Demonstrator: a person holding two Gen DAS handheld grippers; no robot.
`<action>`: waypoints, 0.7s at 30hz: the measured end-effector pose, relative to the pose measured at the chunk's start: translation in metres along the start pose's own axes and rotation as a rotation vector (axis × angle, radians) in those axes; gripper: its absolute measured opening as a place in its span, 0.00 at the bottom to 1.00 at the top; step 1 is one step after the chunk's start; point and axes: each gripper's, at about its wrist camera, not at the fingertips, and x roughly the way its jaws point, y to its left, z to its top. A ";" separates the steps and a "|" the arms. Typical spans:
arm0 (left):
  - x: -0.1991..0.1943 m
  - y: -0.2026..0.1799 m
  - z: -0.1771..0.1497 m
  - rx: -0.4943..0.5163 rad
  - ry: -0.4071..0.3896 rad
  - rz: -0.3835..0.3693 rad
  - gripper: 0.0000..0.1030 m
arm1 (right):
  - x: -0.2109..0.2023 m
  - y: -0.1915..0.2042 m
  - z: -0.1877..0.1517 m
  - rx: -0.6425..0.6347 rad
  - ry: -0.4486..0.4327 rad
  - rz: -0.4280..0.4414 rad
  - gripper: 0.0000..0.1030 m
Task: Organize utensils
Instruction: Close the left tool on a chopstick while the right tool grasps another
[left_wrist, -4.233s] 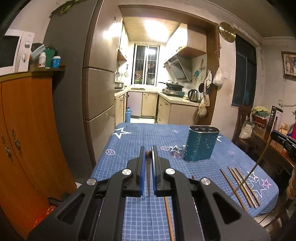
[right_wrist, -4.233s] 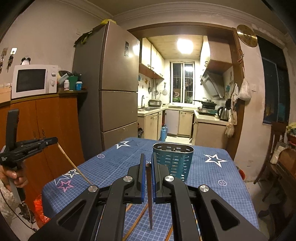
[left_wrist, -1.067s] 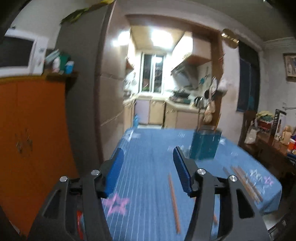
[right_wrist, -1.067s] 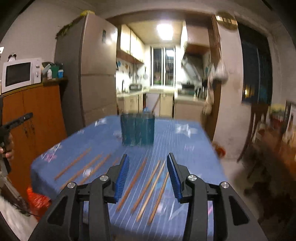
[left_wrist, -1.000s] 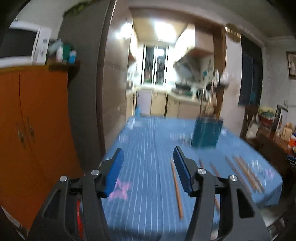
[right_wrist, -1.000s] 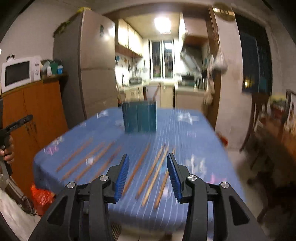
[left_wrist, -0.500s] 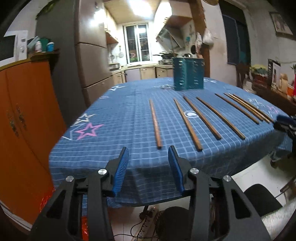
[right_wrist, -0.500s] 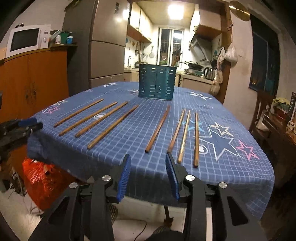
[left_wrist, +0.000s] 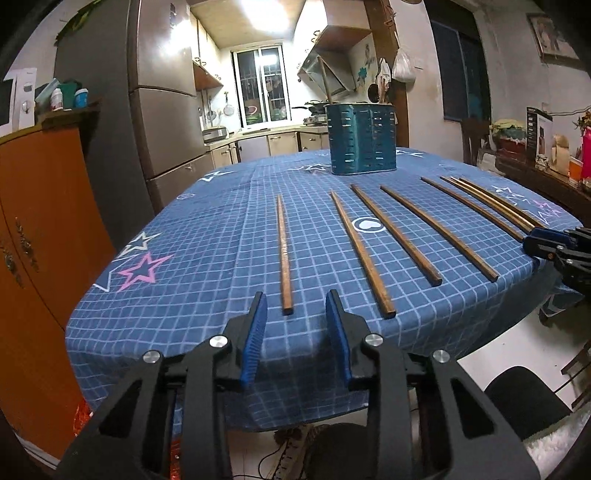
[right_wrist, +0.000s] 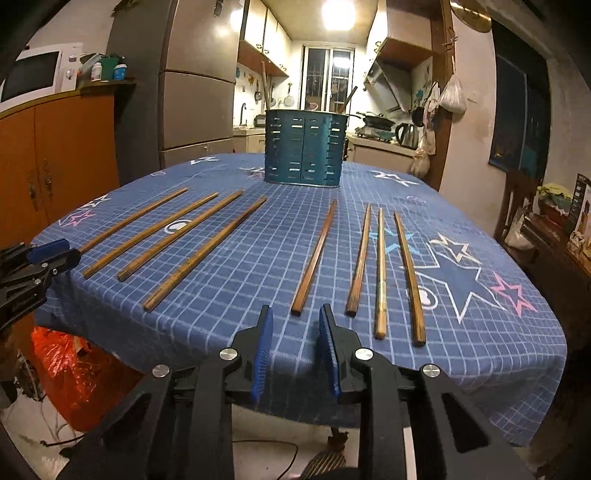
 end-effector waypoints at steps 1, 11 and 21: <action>0.002 -0.001 0.000 0.000 -0.001 -0.001 0.31 | 0.002 0.000 0.000 0.007 -0.005 -0.003 0.27; 0.010 -0.001 -0.002 -0.021 -0.034 -0.031 0.24 | 0.011 0.007 -0.006 0.016 -0.098 -0.077 0.24; 0.012 0.004 -0.005 -0.041 -0.054 -0.061 0.22 | 0.013 0.010 -0.002 0.048 -0.067 -0.060 0.11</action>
